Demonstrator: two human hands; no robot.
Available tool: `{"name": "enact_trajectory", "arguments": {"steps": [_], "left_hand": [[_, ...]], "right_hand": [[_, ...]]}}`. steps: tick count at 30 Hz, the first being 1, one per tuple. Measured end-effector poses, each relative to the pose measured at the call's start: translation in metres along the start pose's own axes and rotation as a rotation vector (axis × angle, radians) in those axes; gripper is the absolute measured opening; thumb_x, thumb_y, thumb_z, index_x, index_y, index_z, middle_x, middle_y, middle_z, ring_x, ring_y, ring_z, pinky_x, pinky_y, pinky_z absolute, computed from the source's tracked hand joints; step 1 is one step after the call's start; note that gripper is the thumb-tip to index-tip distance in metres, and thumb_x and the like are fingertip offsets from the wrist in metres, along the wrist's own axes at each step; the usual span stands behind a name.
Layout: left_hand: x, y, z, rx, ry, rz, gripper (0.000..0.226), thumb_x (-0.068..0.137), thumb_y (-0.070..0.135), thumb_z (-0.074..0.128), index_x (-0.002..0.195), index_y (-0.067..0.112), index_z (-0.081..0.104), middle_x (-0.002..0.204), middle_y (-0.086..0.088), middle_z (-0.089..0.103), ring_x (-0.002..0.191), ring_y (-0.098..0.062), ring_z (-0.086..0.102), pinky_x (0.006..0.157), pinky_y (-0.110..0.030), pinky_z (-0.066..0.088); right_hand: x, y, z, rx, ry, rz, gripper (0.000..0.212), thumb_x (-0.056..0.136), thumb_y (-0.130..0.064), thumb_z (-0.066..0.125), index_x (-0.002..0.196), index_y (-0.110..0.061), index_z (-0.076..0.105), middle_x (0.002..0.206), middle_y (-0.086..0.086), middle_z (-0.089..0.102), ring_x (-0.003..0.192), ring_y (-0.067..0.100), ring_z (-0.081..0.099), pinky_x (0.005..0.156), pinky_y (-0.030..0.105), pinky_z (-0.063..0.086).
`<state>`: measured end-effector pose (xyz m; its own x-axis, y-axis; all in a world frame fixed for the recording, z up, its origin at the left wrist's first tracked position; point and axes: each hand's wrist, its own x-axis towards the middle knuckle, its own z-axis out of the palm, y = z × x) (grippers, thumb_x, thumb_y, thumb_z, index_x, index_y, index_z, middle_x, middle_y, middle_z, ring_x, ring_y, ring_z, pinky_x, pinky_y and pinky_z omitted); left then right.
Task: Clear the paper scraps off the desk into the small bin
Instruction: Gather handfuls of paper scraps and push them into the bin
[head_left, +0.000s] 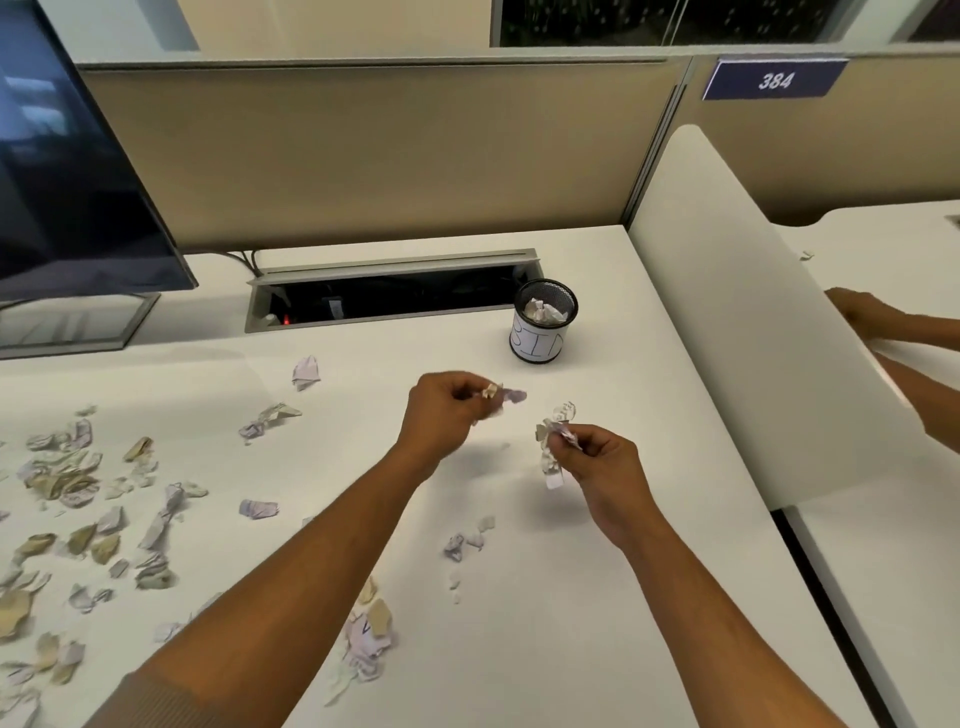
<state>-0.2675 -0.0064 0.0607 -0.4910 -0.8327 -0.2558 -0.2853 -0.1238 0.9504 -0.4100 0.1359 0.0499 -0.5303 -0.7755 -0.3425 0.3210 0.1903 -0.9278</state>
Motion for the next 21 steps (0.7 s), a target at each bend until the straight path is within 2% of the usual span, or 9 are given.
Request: {"name": "enact_trajectory", "arguments": {"steps": [4,8,12,14,17,19,21], "left_hand": [[0.046,0.037,0.018,0.075,0.056,0.069,0.008,0.079,0.018,0.078,0.084,0.012,0.076,0.079,-0.005,0.075,0.062,-0.007,0.062,0.063,-0.025,0.049],[0.09,0.073,0.037,0.192,0.088,0.159,0.008,0.079,0.019,0.078,0.083,0.013,0.076,0.076,-0.006,0.073,0.07,-0.018,0.067,0.065,-0.028,0.052],[0.129,0.095,0.053,0.511,0.075,0.261,0.007,0.083,0.011,0.072,0.088,0.009,0.076,0.072,-0.002,0.064,0.069,-0.014,0.056,0.06,-0.021,0.042],[0.147,0.098,0.061,0.718,0.011,0.284,0.01,0.085,0.009,0.068,0.091,0.008,0.075,0.081,-0.003,0.066,0.076,-0.018,0.06,0.065,-0.023,0.045],[0.164,0.097,0.074,1.017,-0.119,0.25,0.017,0.084,0.018,0.07,0.097,0.007,0.072,0.103,-0.012,0.065,0.089,-0.03,0.064,0.069,-0.03,0.049],[0.169,0.097,0.081,1.141,-0.201,0.227,0.03,0.083,0.024,0.073,0.105,0.005,0.067,0.112,-0.015,0.061,0.093,-0.032,0.063,0.072,-0.033,0.051],[0.174,0.098,0.084,1.192,-0.248,0.22,0.038,0.084,0.026,0.072,0.114,0.005,0.063,0.119,-0.015,0.056,0.098,-0.033,0.062,0.083,-0.038,0.053]], "right_hand": [[0.019,-0.008,-0.01,0.044,0.027,0.022,0.016,0.082,0.001,0.069,0.086,-0.013,0.075,0.089,0.006,0.075,0.083,0.016,0.066,0.091,0.032,0.049],[0.032,-0.006,-0.014,0.063,0.024,0.046,0.018,0.081,0.001,0.069,0.085,-0.015,0.076,0.088,0.006,0.075,0.083,0.016,0.066,0.09,0.033,0.048],[0.038,0.0,-0.019,0.092,0.024,0.091,0.016,0.081,0.0,0.069,0.084,-0.013,0.076,0.089,0.007,0.074,0.085,0.017,0.066,0.093,0.034,0.047],[0.042,0.001,-0.021,0.101,0.028,0.104,0.016,0.082,0.0,0.069,0.084,-0.013,0.077,0.09,0.007,0.075,0.087,0.017,0.067,0.094,0.034,0.046],[0.047,0.002,-0.024,0.109,0.032,0.113,0.016,0.082,0.0,0.069,0.086,-0.013,0.076,0.092,0.008,0.075,0.087,0.018,0.067,0.094,0.034,0.047],[0.051,0.0,-0.025,0.107,0.024,0.106,0.018,0.082,0.002,0.068,0.083,-0.014,0.077,0.09,0.007,0.075,0.086,0.019,0.067,0.093,0.034,0.047],[0.055,-0.001,-0.025,0.101,0.014,0.096,0.021,0.081,0.003,0.067,0.08,-0.015,0.078,0.088,0.007,0.075,0.085,0.019,0.067,0.092,0.034,0.047]]}}
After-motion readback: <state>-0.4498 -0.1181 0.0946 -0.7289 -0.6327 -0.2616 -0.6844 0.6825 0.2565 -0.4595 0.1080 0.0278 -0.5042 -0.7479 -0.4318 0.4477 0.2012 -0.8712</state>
